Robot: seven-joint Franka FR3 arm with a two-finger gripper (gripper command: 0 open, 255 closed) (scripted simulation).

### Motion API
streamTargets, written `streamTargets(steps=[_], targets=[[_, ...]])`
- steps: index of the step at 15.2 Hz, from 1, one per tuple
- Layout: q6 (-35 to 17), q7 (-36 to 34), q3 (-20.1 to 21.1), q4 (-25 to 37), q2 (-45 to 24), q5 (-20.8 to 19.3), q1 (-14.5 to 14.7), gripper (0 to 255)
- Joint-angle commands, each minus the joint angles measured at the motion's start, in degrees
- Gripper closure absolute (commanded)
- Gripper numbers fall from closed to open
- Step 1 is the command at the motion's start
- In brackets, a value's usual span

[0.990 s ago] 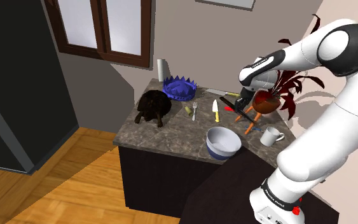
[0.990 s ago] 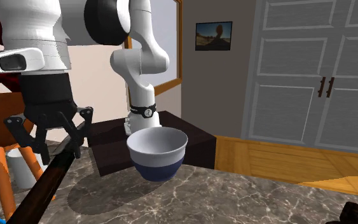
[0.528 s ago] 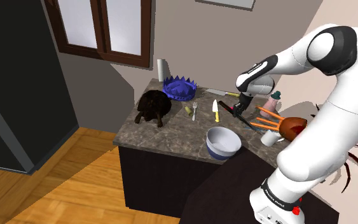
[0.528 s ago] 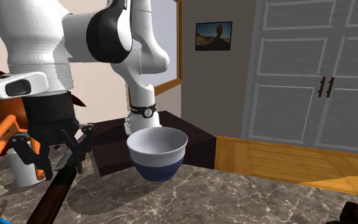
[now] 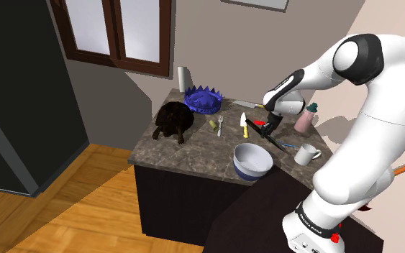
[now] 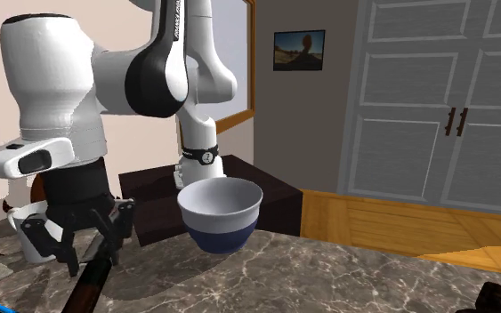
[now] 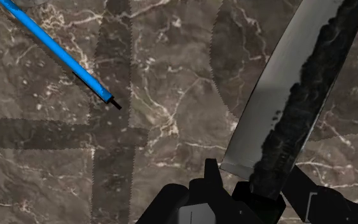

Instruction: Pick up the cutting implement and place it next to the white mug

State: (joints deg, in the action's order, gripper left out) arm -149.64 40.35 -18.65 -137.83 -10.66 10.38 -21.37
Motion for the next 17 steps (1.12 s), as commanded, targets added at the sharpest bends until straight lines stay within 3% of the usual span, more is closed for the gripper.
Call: streamTargets(steps=[1,12,17], targets=[[-1.5,0.8,0.5,-0.1,-1.5,1.2,-0.2,255],[-8.7,6.0,4.6,0.9,-10.2,8.0,-3.0,255],[-8.7,6.0,4.6,0.9,-10.2,8.0,-3.1,255]])
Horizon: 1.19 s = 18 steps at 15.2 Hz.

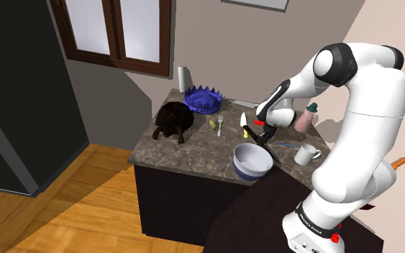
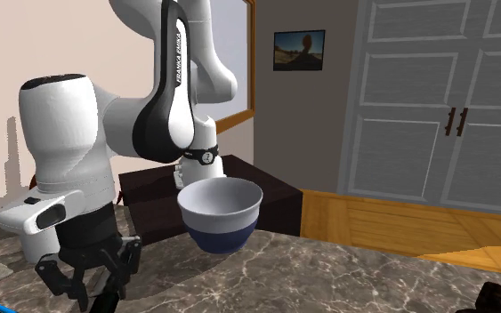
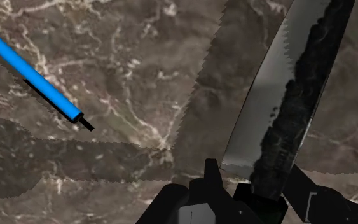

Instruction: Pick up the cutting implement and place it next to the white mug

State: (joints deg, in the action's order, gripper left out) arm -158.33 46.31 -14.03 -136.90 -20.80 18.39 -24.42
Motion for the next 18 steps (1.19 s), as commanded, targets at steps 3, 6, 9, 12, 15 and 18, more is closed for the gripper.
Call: streamTargets(steps=[3,6,9,12,15,18], targets=[[0.0,0.0,0.0,0.0,0.0,0.0,0.0,255],[0.0,0.0,0.0,0.0,0.0,0.0,0.0,0],[0.0,0.0,0.0,0.0,0.0,0.0,0.0,0],[4.7,-3.3,-3.3,-1.2,6.1,-4.5,2.3,0],[6.0,-4.2,-3.9,-1.4,7.7,-5.8,2.7,0],[6.0,-4.2,-3.9,-1.4,7.7,-5.8,2.7,0]])
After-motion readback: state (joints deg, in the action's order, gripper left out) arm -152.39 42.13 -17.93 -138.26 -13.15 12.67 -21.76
